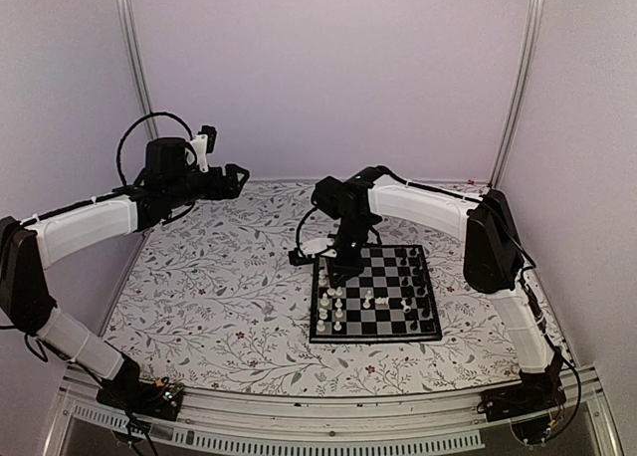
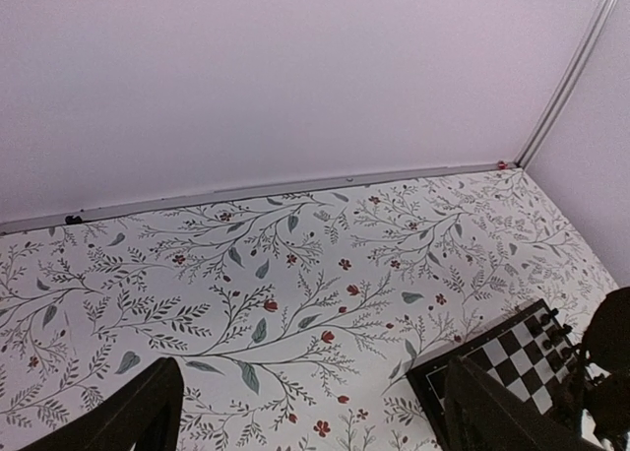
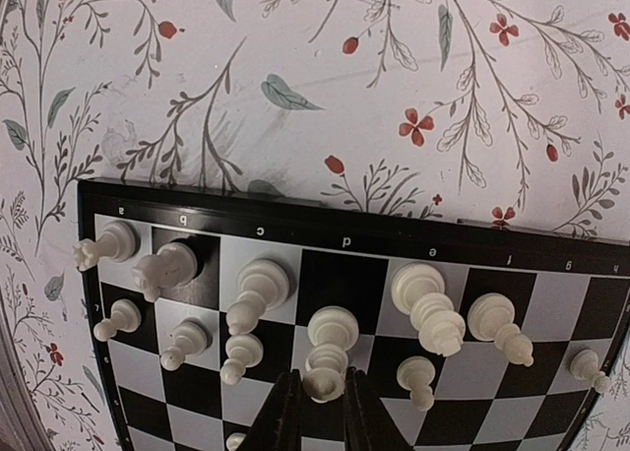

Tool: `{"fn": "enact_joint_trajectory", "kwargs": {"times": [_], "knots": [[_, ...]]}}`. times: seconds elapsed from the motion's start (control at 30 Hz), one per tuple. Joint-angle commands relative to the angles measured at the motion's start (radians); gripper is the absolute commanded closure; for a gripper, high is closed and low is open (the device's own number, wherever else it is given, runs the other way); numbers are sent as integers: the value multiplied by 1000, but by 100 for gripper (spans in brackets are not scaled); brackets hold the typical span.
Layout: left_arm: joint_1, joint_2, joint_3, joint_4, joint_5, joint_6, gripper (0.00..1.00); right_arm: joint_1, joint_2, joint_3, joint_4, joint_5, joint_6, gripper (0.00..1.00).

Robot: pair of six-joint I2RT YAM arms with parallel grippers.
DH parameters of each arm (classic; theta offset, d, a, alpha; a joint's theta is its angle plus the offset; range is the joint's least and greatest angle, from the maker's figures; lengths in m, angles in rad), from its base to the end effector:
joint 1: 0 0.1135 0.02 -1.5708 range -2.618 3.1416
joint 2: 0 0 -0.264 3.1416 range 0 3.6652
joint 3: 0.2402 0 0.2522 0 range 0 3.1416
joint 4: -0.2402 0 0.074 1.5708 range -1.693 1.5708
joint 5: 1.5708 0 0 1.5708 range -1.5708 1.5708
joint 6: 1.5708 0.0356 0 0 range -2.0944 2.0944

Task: Set up the chess pieces on the board
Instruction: Place the chess piece on the chessboard.

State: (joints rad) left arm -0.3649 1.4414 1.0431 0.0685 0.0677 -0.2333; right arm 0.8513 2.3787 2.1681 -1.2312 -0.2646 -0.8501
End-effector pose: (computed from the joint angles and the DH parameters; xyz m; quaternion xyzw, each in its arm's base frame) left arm 0.3155 -0.1231 0.3001 0.0731 0.8101 -0.1975 0.5472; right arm 0.3073 0.3648 0.1959 -0.7492 0.6459 0.1317 0.0638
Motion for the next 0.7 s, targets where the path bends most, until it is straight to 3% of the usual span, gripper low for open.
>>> {"fn": "enact_joint_trajectory", "kwargs": {"times": [0.0, 0.23, 0.47, 0.67], "knots": [[13, 14, 26, -11, 16, -4, 7, 8, 20, 21, 12, -15, 2, 81], [11, 19, 28, -13, 24, -5, 7, 10, 22, 22, 15, -19, 4, 79], [13, 22, 29, -13, 33, -6, 7, 9, 25, 22, 21, -47, 4, 89], [12, 23, 29, -13, 37, -8, 7, 19, 24, 25, 40, -51, 7, 92]]}}
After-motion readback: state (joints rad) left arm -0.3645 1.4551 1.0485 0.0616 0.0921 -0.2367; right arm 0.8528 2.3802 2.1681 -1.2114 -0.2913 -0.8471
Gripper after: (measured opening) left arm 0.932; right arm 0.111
